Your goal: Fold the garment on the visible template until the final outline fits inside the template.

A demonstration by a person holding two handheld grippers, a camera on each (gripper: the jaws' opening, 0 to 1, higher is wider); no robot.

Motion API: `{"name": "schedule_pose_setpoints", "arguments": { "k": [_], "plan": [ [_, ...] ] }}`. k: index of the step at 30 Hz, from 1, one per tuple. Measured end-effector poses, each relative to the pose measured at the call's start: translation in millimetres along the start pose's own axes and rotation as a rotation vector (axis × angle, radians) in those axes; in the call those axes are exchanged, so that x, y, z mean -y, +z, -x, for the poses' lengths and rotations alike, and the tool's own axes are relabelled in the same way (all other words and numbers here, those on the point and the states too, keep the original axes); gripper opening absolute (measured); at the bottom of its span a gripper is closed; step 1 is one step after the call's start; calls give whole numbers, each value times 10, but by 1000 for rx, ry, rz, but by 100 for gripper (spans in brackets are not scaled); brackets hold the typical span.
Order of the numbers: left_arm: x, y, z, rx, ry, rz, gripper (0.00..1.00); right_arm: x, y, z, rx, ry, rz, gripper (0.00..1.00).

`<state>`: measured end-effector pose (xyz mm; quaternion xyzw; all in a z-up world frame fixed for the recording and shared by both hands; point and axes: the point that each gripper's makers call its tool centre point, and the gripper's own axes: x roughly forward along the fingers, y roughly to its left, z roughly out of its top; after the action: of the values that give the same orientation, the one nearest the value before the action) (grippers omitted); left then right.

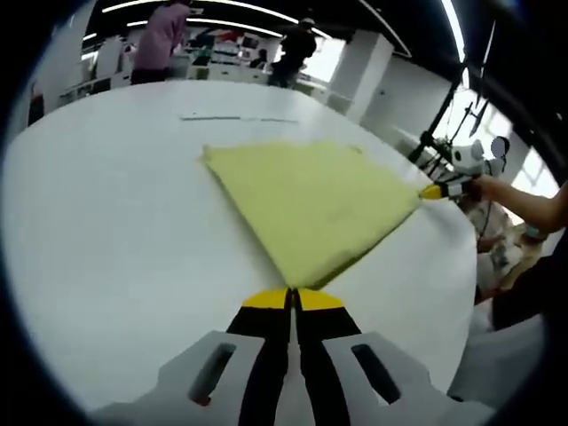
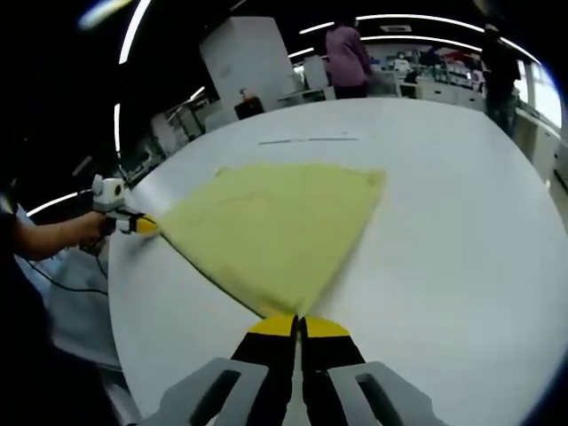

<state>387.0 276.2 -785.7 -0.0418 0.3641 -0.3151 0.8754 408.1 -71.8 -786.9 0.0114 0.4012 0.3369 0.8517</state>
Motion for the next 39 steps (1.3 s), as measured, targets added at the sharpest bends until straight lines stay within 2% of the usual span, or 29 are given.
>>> {"name": "schedule_pose_setpoints", "arguments": {
  "k": [13,30,39],
  "plan": [
    [152,-56,42,-17,-13,-57,0,-32,-129,146,1,5,-12,0],
    [269,-181,98,-21,-13,-67,0,-55,-271,266,7,-2,-29,0],
    [293,-209,95,-21,-13,-69,0,-40,-308,246,5,-19,-20,0]
  ]
}}
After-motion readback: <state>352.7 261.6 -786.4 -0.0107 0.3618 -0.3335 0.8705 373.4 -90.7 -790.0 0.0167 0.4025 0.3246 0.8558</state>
